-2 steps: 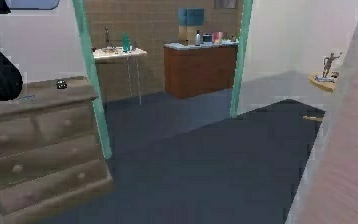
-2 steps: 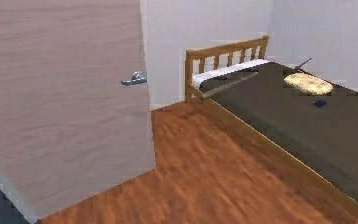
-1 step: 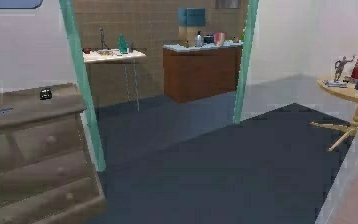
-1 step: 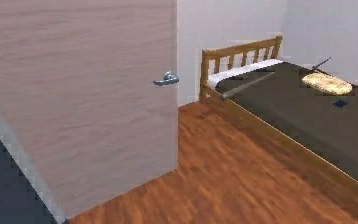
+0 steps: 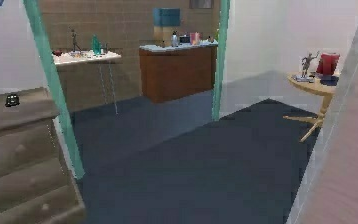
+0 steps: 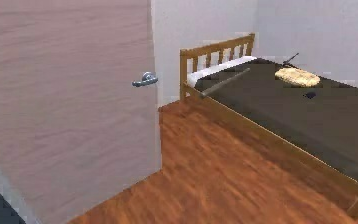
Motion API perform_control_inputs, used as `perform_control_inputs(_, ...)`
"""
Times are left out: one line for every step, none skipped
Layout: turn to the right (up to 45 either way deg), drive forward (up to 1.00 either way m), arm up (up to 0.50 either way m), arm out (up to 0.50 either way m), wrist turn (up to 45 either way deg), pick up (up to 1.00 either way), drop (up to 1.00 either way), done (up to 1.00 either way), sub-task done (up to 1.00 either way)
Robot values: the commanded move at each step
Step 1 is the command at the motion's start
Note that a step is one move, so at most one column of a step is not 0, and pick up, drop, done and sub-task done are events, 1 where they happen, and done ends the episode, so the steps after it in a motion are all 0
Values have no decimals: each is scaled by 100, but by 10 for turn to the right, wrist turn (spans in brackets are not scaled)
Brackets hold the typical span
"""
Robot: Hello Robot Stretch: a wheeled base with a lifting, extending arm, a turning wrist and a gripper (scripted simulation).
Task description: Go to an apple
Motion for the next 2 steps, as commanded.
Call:
perform_control_inputs(0, 95, 0, 0, 0, 0, 0, 0, 0)
perform_control_inputs(-300, 0, 0, 0, 0, 0, 0, 0, 0)
